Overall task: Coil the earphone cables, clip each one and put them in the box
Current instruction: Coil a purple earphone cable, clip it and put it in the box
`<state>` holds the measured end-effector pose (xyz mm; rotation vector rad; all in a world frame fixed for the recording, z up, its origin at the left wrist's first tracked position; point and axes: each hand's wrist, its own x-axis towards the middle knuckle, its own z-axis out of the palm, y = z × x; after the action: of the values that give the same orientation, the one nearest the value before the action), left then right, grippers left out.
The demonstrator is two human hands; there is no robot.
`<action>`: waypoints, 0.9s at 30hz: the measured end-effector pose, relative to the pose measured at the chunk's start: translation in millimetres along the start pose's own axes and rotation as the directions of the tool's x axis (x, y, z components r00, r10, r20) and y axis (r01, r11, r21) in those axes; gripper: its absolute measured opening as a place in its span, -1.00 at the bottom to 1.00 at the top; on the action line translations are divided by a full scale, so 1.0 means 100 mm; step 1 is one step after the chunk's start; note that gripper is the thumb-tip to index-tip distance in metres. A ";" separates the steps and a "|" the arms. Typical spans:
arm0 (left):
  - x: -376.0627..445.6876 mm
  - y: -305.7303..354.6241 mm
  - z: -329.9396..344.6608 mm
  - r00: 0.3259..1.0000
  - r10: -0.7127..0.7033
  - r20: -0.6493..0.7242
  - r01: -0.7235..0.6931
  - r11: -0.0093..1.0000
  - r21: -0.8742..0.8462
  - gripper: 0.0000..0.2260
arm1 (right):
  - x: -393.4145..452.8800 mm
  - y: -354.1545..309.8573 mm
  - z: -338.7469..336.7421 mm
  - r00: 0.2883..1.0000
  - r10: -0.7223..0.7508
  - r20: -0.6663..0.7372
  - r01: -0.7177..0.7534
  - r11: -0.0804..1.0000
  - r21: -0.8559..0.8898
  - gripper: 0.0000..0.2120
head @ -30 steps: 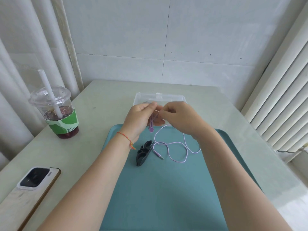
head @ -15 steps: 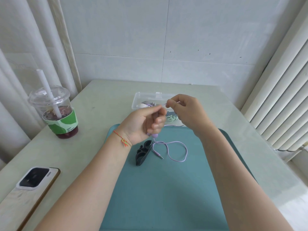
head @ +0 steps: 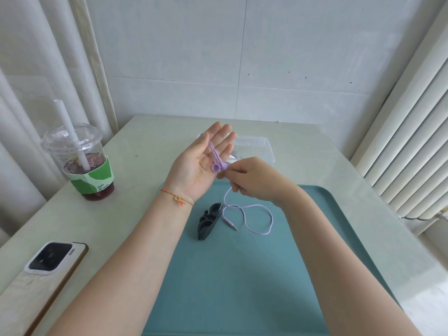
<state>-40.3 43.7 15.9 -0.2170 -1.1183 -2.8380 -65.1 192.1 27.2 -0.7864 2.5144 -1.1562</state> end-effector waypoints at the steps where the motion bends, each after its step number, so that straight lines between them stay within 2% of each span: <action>1: 0.01 0.00 -0.01 1.000 0.011 -0.009 -0.011 1.000 0.009 -0.74 | 0.01 0.00 0.02 1.000 0.003 0.018 -0.003 1.000 -0.011 -0.74; 8: 0.02 -0.04 -0.02 0.996 0.061 -0.066 -0.054 0.993 0.104 -0.73 | 0.01 -0.06 0.11 0.998 -0.018 0.055 0.029 0.978 -0.205 -0.70; 14: 0.03 -0.08 0.01 0.996 0.057 -0.062 -0.045 0.984 0.173 -0.73 | 0.01 -0.05 0.12 1.000 -0.019 -0.006 0.017 0.986 -0.167 -0.72; 18: 0.08 -0.09 -0.12 0.982 0.124 -0.145 -0.081 0.960 0.268 -0.74 | -0.01 -0.09 0.11 0.999 -0.035 -0.006 0.034 0.987 -0.156 -0.77; 21: 0.11 -0.11 -0.20 0.965 0.193 -0.178 -0.124 0.932 0.341 -0.76 | -0.05 -0.14 0.10 0.998 -0.037 0.050 0.046 0.981 -0.186 -0.79; 24: 0.11 -0.11 -0.22 0.955 0.224 -0.194 -0.152 0.933 0.327 -0.77 | -0.07 -0.16 0.11 0.991 -0.044 0.129 0.079 0.957 -0.278 -0.75; 27: 0.10 -0.09 -0.22 0.945 0.230 -0.232 -0.143 0.930 0.340 -0.76 | -0.06 -0.14 0.11 0.989 -0.026 0.146 0.074 0.938 -0.339 -0.73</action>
<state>-54.0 35.4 -4.1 0.0789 -1.3843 -2.3849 -50.5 181.6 31.0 -0.9833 2.6223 -0.6511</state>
